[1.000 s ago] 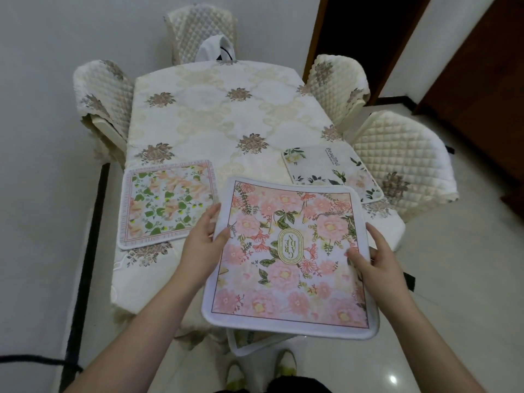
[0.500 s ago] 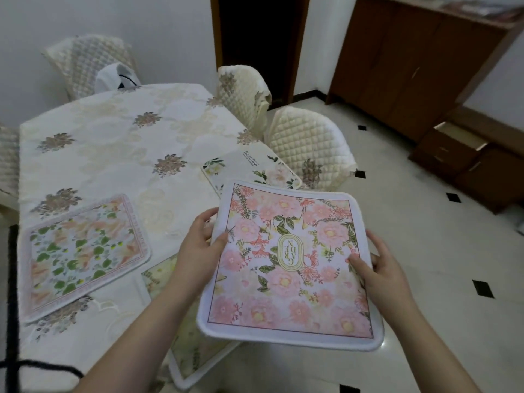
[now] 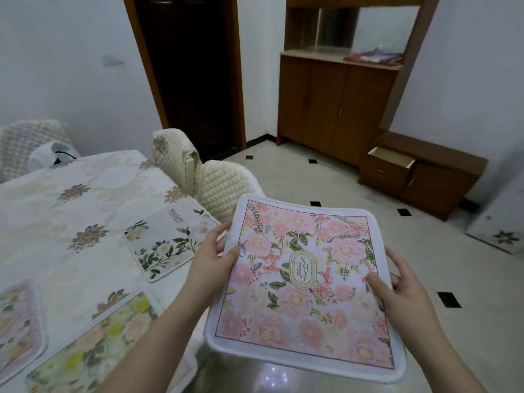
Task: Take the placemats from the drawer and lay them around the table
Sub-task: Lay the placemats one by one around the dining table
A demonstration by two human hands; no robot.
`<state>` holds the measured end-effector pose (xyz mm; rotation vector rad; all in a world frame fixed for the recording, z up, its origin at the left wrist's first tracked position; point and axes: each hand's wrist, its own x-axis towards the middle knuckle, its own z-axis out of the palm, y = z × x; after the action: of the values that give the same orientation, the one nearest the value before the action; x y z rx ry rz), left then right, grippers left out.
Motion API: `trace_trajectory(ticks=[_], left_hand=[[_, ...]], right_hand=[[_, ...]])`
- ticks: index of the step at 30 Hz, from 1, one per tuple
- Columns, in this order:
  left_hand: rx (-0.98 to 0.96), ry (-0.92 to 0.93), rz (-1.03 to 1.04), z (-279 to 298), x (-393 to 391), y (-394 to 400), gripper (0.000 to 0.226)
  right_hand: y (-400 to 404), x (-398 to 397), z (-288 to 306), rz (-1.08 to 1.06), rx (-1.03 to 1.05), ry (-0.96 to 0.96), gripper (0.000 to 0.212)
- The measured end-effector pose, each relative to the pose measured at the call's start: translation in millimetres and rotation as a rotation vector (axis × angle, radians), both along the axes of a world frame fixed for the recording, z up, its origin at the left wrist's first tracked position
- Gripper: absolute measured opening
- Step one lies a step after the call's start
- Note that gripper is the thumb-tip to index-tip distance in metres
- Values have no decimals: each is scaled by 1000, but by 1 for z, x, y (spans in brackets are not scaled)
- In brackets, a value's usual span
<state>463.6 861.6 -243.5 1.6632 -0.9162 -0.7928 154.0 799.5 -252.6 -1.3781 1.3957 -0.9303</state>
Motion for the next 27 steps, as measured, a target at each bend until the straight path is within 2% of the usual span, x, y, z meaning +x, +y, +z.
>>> trace_trajectory(ticks=[12, 27], left_hand=[[6, 42, -117, 45, -44, -114, 42], [-18, 110, -94, 102, -5, -291, 43]], right_hand=[[-91, -61, 38, -19, -14, -109, 49], [-271, -18, 101, 27, -67, -87, 43]])
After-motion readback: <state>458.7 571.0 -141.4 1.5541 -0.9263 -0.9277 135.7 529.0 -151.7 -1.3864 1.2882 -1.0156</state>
